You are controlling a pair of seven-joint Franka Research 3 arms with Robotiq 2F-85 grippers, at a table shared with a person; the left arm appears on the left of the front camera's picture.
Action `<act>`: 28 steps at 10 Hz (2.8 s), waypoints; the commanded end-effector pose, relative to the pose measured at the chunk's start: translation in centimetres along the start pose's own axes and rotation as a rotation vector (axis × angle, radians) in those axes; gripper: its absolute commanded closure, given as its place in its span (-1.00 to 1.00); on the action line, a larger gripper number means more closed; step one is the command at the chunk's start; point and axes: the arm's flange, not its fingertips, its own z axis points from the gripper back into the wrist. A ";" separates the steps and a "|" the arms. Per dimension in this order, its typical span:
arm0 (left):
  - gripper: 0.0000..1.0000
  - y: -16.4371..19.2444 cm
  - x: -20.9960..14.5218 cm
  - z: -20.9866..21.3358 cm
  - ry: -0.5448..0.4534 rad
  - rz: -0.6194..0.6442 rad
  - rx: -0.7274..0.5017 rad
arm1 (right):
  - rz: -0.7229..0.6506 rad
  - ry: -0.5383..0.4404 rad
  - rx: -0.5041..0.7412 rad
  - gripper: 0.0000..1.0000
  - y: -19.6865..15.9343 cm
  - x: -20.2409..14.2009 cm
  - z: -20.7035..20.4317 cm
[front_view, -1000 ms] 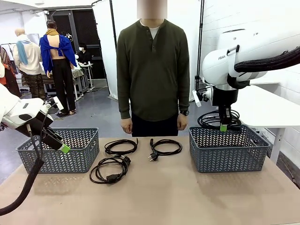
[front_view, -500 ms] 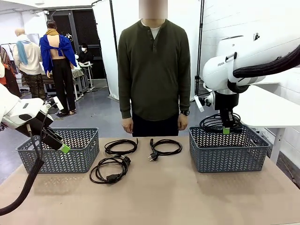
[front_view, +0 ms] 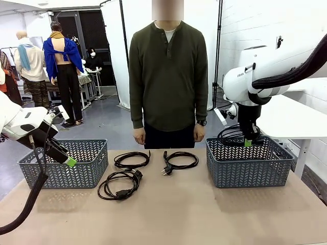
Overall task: Organize the cables according to human instructions.
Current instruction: Pick up a bundle of cables and place it in the basket indicated by the human.
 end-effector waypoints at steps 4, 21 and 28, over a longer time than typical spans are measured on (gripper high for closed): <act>-1.00 0.2 -0.1 0.0 -0.016 0.007 -0.014 | -0.003 -0.091 -0.007 1.00 -0.9 -1.0 -3.4; -1.00 0.2 -0.1 0.0 -0.016 0.007 -0.014 | -0.047 -0.071 0.020 -1.00 -1.6 -1.1 -4.3; -1.00 0.2 -0.1 0.0 -0.016 0.007 -0.014 | -0.054 -0.079 0.018 -1.00 -1.5 -1.1 -4.4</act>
